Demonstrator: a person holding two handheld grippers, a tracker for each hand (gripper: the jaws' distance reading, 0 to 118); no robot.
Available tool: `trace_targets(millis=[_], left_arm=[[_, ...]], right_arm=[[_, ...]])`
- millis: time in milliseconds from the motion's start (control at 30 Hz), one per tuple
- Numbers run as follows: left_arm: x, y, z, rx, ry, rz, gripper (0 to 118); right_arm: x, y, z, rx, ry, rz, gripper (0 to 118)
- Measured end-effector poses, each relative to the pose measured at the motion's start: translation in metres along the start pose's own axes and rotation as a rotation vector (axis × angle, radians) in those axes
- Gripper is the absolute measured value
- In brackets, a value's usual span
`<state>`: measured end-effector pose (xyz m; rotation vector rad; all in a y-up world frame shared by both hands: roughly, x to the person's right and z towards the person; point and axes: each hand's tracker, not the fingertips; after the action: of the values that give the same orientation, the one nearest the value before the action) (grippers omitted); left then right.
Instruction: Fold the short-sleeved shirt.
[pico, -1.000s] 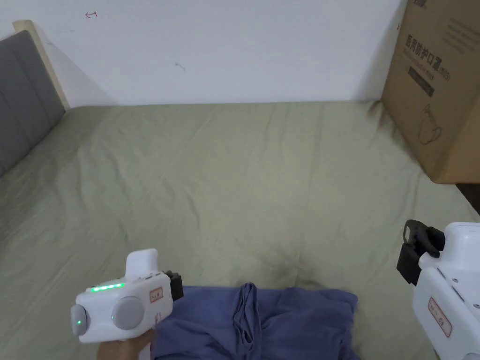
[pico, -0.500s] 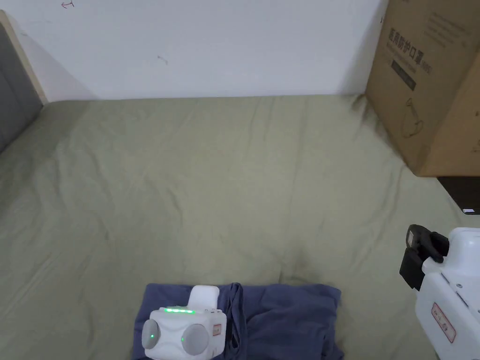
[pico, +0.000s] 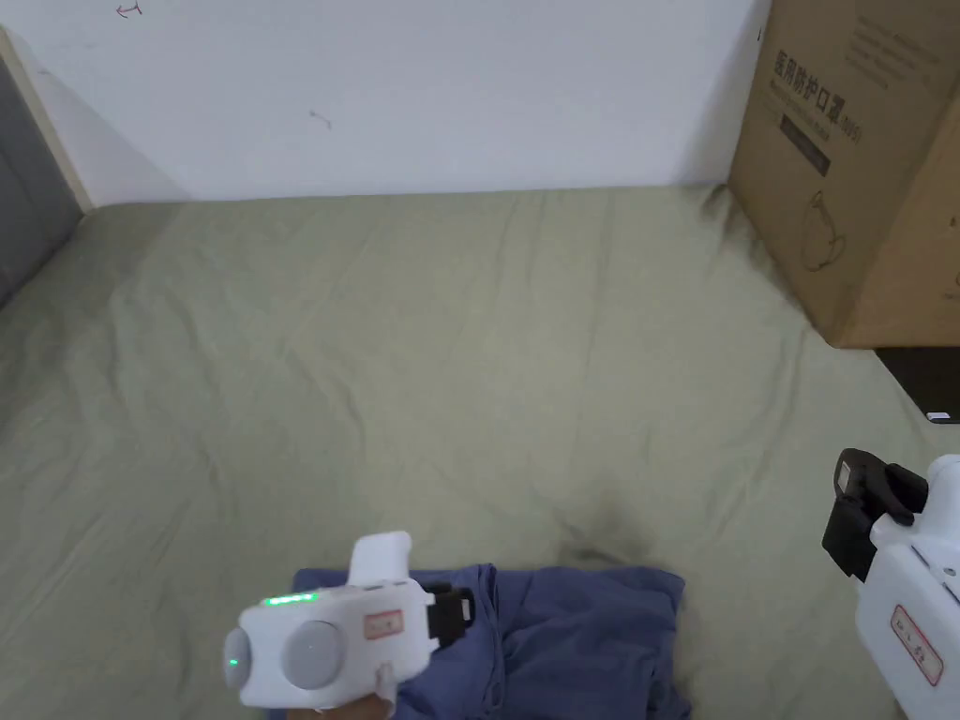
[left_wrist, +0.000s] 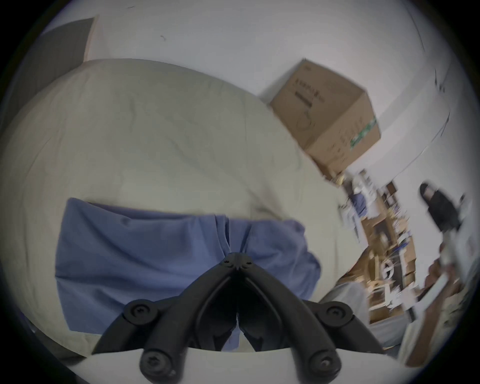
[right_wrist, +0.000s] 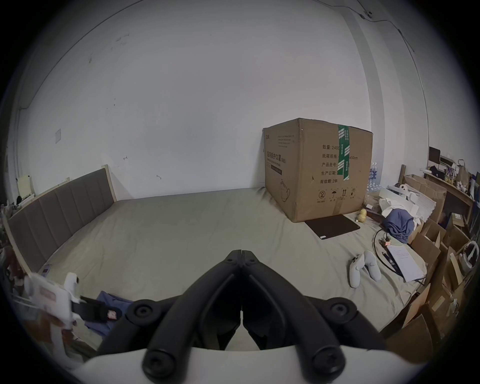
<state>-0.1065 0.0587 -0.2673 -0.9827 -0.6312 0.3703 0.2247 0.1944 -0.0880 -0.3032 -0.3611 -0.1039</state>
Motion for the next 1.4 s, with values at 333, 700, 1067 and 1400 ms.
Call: trace_targets(millis=[333,700,1067,1400], left_arm=[[-0.117,0.047,0.078,0.071,-0.052,0.231,11],[-0.178,0.027,0.051,-0.037,-0.002,0.334,113],[-0.166,0.009,0.009,-0.12,0.039,0.237,50],[-0.13,0.012,0.026,-0.081,0.127,0.125,10]], right_arm=[[-0.026,0.0,-0.004,-0.009,0.05,0.016,0],[-0.041,-0.002,-0.012,-0.037,0.052,0.058,0],[-0.038,-0.013,-0.026,-0.096,0.043,0.047,0],[-0.034,-0.008,-0.026,-0.09,0.044,0.027,0]])
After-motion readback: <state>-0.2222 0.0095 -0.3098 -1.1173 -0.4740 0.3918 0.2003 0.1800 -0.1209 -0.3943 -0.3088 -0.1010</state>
